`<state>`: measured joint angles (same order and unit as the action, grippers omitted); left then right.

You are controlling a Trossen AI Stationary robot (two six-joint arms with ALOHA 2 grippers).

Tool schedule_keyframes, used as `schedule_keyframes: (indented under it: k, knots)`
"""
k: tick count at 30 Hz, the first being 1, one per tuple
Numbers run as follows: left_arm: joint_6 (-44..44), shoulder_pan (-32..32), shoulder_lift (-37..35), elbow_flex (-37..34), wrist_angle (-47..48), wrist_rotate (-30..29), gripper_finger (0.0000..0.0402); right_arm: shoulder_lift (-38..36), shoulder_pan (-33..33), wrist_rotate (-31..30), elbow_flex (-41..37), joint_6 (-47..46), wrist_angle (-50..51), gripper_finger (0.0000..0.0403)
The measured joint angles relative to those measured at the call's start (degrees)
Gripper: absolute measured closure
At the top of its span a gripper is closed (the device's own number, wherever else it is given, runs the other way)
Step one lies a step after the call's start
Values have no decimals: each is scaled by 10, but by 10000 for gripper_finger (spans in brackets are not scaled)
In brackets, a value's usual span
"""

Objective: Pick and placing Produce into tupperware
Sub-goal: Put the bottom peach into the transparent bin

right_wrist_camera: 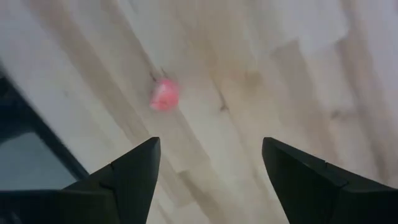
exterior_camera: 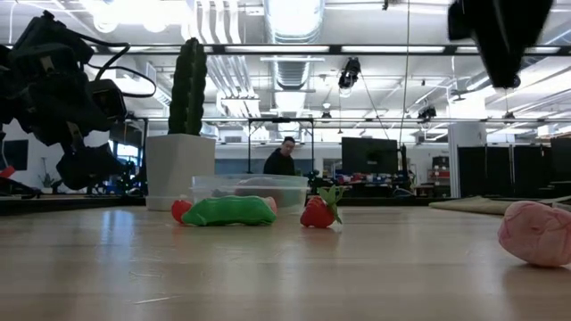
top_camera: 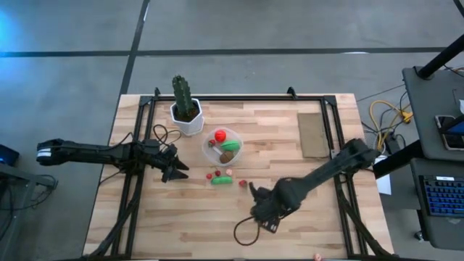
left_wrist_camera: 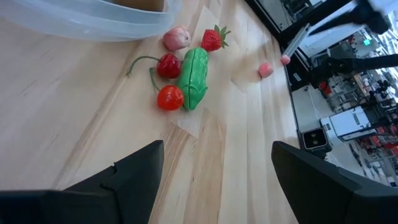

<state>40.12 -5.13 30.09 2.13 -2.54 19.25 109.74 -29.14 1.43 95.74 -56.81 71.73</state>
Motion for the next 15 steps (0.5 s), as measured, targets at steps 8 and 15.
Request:
schedule_keyframes:
  k: [8,15]
  knots:
    - [0,0,3,0,0,0,118,105,-1,69,37,-84,-3,131]
    - [14,0,3,0,0,0,118,130,-61,181,39,-189,7,131]
